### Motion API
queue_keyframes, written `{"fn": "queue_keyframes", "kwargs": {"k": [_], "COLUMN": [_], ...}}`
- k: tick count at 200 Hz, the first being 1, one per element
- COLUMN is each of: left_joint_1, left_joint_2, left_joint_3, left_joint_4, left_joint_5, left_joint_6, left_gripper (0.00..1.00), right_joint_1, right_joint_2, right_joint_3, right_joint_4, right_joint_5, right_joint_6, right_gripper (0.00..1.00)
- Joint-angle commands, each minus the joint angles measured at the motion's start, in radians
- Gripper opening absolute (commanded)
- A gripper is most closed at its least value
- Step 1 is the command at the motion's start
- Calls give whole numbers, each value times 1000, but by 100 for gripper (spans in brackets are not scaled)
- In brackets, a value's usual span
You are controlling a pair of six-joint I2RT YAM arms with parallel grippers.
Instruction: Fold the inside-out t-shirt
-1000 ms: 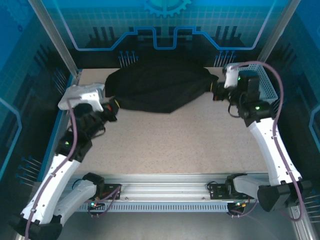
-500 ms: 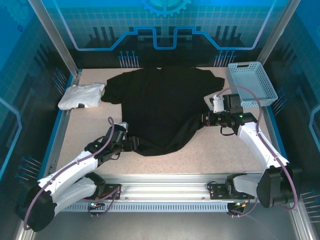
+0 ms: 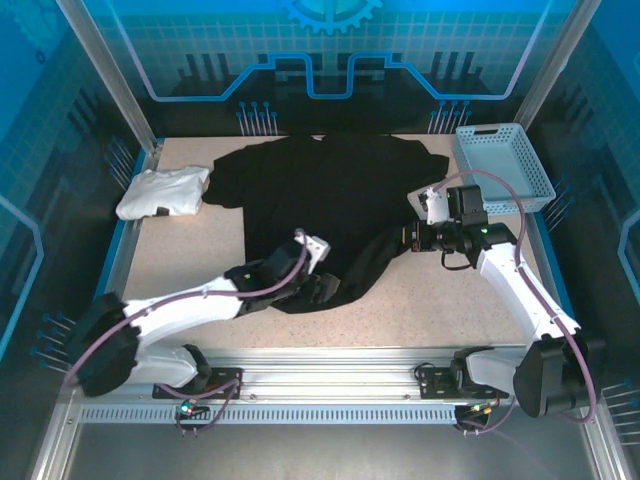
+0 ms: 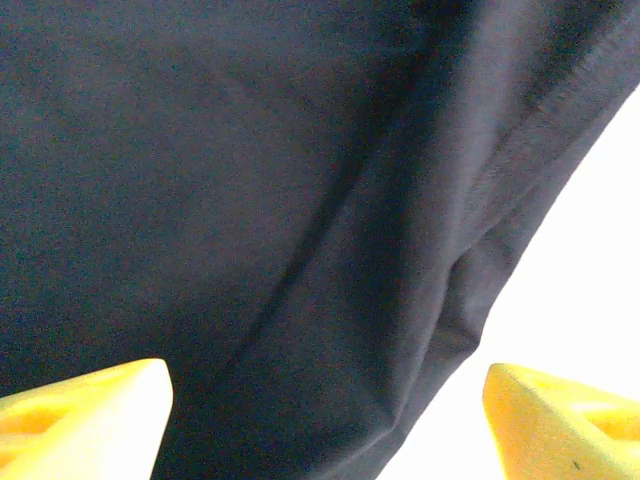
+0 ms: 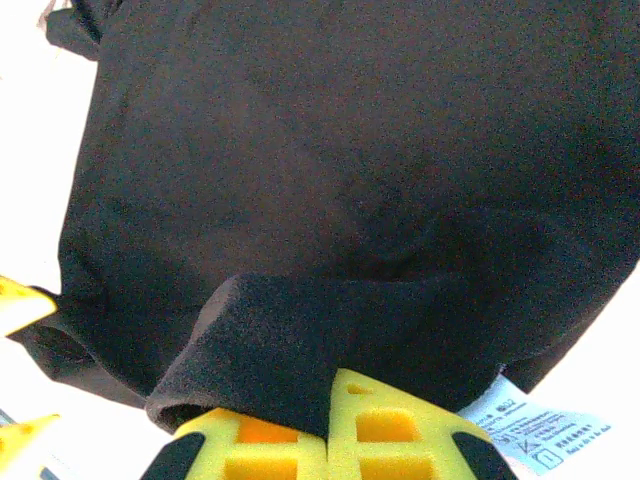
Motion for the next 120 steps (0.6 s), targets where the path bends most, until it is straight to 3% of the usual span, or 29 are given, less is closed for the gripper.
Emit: {"fn": "queue_keyframes", "kwargs": {"k": [1, 38, 85, 101, 120], "left_joint_1": [-6, -2, 46, 72, 101], "left_joint_2": [129, 300, 314, 271, 213], "left_joint_3": [70, 130, 127, 119, 122], "left_joint_4": [75, 97, 153, 182, 187], "left_joint_5": [115, 154, 170, 216, 272], "left_joint_6": [96, 125, 62, 22, -17], "left_gripper": [82, 70, 29, 0, 0], "right_joint_1": [-13, -19, -22, -22, -25], "right_joint_2": [-25, -30, -23, -6, 52], "right_joint_3": [31, 28, 19, 9, 21], "right_joint_4": [-35, -36, -49, -45, -36], "right_joint_5": [-21, -11, 79, 189, 339], "right_joint_6": [-4, -6, -10, 8, 13], "right_gripper": [0, 0, 2, 9, 27]}}
